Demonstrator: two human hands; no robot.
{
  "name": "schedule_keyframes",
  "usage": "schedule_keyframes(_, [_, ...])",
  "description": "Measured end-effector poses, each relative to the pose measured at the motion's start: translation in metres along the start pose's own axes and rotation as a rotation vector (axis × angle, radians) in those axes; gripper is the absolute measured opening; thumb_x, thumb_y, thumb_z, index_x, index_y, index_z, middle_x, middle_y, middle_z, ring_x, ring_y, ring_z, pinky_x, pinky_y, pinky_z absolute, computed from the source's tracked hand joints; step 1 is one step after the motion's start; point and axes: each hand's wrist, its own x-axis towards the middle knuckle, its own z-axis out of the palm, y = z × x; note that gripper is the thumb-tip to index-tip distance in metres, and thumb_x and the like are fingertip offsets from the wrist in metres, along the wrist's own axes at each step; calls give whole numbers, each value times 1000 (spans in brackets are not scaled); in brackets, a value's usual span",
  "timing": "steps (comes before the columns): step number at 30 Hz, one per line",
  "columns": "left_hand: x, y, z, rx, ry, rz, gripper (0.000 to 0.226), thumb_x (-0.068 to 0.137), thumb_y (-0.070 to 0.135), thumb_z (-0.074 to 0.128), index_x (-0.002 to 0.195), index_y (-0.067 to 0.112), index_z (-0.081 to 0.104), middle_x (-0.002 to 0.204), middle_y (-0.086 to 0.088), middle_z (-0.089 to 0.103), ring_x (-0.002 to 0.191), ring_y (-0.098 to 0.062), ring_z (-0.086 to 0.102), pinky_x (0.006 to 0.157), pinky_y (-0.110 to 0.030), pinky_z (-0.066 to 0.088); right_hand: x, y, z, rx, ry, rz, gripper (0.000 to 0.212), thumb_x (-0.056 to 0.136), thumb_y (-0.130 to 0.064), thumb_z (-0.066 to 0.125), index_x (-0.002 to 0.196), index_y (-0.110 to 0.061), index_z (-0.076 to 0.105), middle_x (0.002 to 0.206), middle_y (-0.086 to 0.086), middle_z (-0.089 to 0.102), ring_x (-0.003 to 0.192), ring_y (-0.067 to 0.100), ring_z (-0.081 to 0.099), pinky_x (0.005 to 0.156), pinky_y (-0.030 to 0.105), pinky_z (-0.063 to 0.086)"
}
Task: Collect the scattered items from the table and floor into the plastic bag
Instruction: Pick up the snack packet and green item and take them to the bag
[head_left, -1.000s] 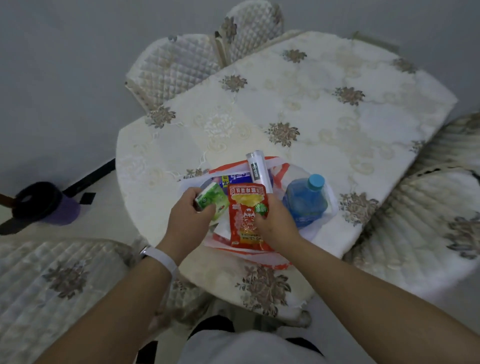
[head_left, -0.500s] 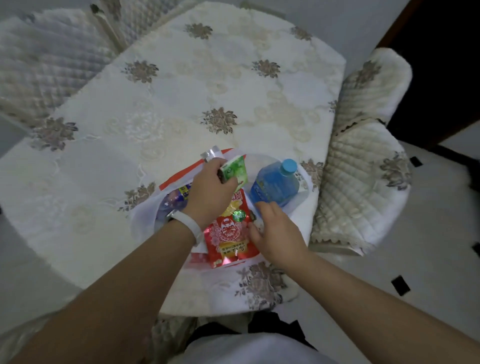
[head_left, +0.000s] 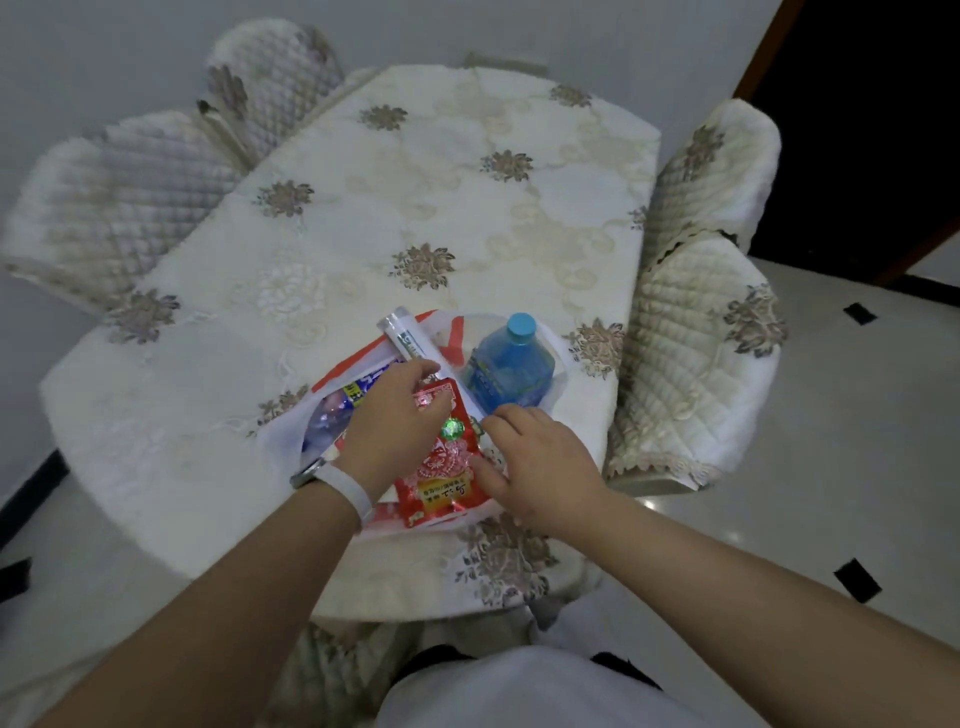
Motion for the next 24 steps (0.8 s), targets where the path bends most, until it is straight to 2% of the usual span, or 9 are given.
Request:
schedule_keyframes(4, [-51, 8, -9, 209, 43, 46, 41, 93, 31, 60, 133, 20, 57, 133, 3, 58, 122, -15, 50, 97, -22, 31, -9, 7, -12, -2, -4, -143, 42, 94, -47, 42, 112, -15, 62, 107, 4, 61, 94, 25, 56, 74, 42, 49])
schedule_keyframes(7, [-94, 15, -14, 273, 104, 6, 44, 91, 39, 58, 130, 20, 60, 131, 2, 60, 120, -18, 54, 97, -28, 39, -18, 12, -20, -11, -14, -249, 46, 93, -48, 41, 121, -16, 60, 116, 4, 62, 102, 26, 57, 79, 41, 50])
schedule_keyframes(9, [-126, 20, -15, 316, 164, -24, 46, 89, 41, 57, 129, 18, 62, 131, -1, 62, 118, -20, 56, 95, -29, 40, -24, 12, -23, -7, -46, -323, 48, 93, -49, 40, 124, -17, 58, 120, 5, 61, 106, 26, 56, 83, 41, 49])
schedule_keyframes(12, [-176, 23, -17, 412, 229, -100, 48, 89, 43, 57, 131, 19, 62, 133, -7, 60, 120, -27, 55, 98, -36, 41, -37, 1, -28, -24, -98, -438, 52, 95, -52, 37, 134, -20, 51, 135, 3, 53, 122, 24, 48, 97, 42, 43])
schedule_keyframes(14, [-208, 15, -20, 518, 231, -139, 59, 85, 53, 46, 130, 19, 62, 135, -11, 59, 120, -32, 55, 99, -43, 45, -48, -10, -32, -33, -127, -507, 54, 97, -53, 35, 139, -22, 45, 143, 1, 46, 130, 22, 41, 105, 42, 36])
schedule_keyframes(17, [-257, 1, -23, 596, 252, -212, 60, 85, 53, 45, 129, 16, 62, 135, -14, 58, 119, -35, 56, 98, -49, 48, -68, -31, -36, -40, -153, -620, 53, 97, -53, 32, 139, -23, 44, 144, 1, 44, 131, 22, 38, 108, 42, 33])
schedule_keyframes(20, [-302, -4, -16, 621, 326, -243, 56, 87, 50, 48, 129, 16, 61, 132, -12, 59, 116, -32, 57, 96, -46, 48, -93, -55, -38, -79, -156, -712, 54, 97, -54, 32, 140, -24, 42, 146, 3, 43, 133, 24, 37, 109, 43, 30])
schedule_keyframes(24, [-360, -15, -3, 566, 396, -263, 49, 88, 44, 53, 126, 16, 63, 129, -11, 60, 114, -31, 57, 95, -47, 48, -132, -88, -37, -128, -142, -805, 55, 95, -54, 32, 137, -22, 46, 140, 5, 49, 128, 26, 43, 107, 46, 34])
